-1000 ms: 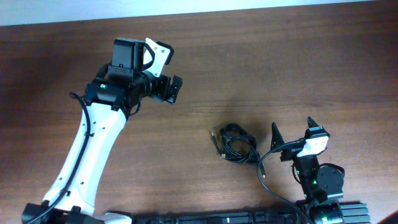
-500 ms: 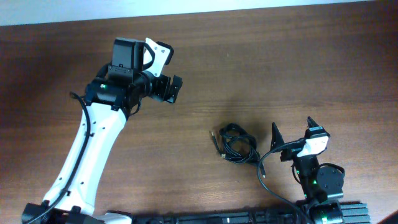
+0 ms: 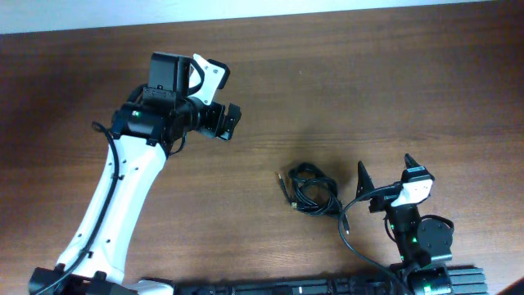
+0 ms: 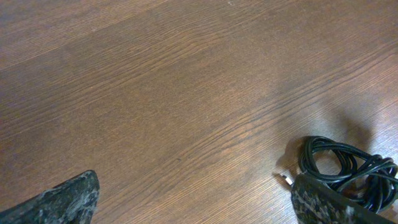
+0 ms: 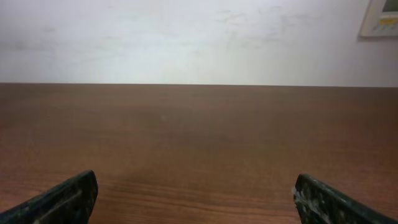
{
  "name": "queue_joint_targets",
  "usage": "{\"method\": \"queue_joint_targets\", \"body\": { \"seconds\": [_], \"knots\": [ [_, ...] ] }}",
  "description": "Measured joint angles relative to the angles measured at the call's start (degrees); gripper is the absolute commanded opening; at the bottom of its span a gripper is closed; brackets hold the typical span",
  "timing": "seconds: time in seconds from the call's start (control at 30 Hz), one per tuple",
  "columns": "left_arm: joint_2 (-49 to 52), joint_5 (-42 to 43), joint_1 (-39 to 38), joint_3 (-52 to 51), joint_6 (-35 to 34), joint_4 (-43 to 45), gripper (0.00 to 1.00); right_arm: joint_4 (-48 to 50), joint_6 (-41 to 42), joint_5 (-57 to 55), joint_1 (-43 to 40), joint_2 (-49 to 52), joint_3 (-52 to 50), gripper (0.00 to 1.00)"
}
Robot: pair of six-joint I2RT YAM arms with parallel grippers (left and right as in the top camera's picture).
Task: Untangle cables
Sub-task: 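Raise the left gripper forward and up above the cable bundle, then lower the right gripper onto the black cable bundle and grasp it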
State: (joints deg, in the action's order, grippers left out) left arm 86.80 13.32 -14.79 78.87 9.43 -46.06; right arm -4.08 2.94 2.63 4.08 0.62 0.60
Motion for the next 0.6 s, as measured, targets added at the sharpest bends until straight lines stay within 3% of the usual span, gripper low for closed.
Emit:
{"method": "queue_joint_targets", "body": {
  "seconds": [0.2, 0.33, 0.6],
  "knots": [
    [0.0, 0.0, 0.0, 0.0, 0.0, -1.05, 0.99, -0.83, 5.66, 2.62, 0.0, 0.02, 0.48, 1.0],
    [0.0, 0.02, 0.0, 0.0, 0.0, -1.09, 0.99, -11.52, 6.1, 2.8, 0.0, 1.14, 8.22, 1.0],
    [0.11, 0.22, 0.0, 0.11, 0.0, -1.95, 0.99, -27.8, 3.15, 2.8, 0.0, 25.86, 33.48, 1.0]
  ]
}}
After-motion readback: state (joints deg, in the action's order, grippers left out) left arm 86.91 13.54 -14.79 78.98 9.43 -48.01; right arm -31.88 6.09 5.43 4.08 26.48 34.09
